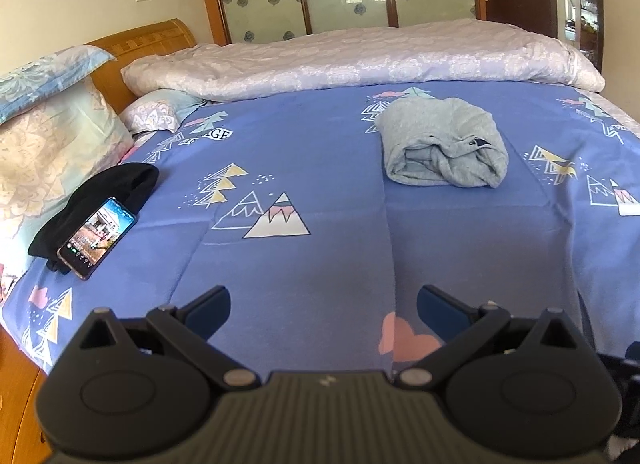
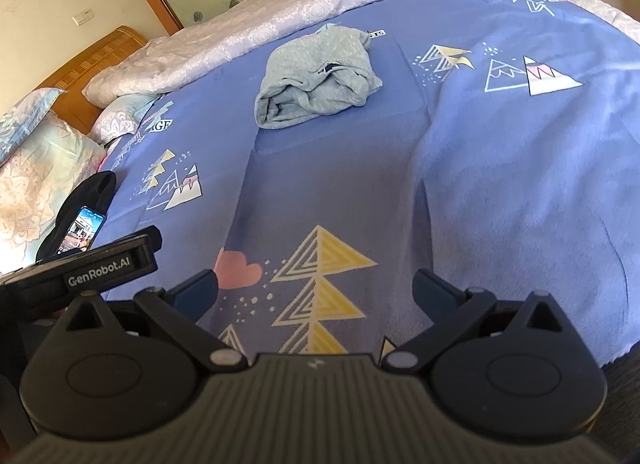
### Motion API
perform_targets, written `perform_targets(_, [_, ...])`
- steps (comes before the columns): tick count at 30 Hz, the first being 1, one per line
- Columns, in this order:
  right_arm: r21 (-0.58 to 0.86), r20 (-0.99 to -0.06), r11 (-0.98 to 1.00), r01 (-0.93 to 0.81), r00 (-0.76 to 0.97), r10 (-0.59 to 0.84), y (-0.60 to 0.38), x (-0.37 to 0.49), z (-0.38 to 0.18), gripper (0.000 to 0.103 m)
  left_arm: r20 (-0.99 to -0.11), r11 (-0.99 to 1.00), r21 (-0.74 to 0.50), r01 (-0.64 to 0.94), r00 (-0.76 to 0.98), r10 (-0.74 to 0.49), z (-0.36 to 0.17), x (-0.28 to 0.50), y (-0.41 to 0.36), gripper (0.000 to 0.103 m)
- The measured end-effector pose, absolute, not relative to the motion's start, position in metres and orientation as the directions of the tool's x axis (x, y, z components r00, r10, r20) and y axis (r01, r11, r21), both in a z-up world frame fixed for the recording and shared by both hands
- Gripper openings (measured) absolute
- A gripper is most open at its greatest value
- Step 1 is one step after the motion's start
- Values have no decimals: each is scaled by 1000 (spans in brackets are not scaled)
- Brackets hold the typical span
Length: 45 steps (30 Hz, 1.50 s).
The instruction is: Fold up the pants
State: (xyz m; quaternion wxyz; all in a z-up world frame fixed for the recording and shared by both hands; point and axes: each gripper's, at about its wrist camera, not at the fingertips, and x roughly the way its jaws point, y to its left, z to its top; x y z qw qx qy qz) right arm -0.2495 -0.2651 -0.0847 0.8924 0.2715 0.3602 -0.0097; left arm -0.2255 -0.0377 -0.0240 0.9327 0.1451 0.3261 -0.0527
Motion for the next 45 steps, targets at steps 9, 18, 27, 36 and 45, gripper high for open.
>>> perform_targets(9, [495,-656,840,223,730,192,-274,-247,-90,103,-582,937,301,176,812,35,-24,-227,-43,103])
perform_targets(18, [497,-665,838,225,719,201,-276,-244,-92,103,-643,935,271,229,766,-1,-29,-222,-46,103])
perform_targets(27, [504,-673,831,237,710,206,-278,-245,-95,103,-680,924,275,264,733,-7,-38,-222,-50,103])
perform_targets(36, [514,-678,825,237,701,221,-279,-244,-98,103,-723,924,260,280,691,-6,-46,-223,-51,103])
perform_targets(45, [521,-678,820,237,699,229,-279,-246,-99,103,-729,909,285,303,684,0,-52,-227,-58,103])
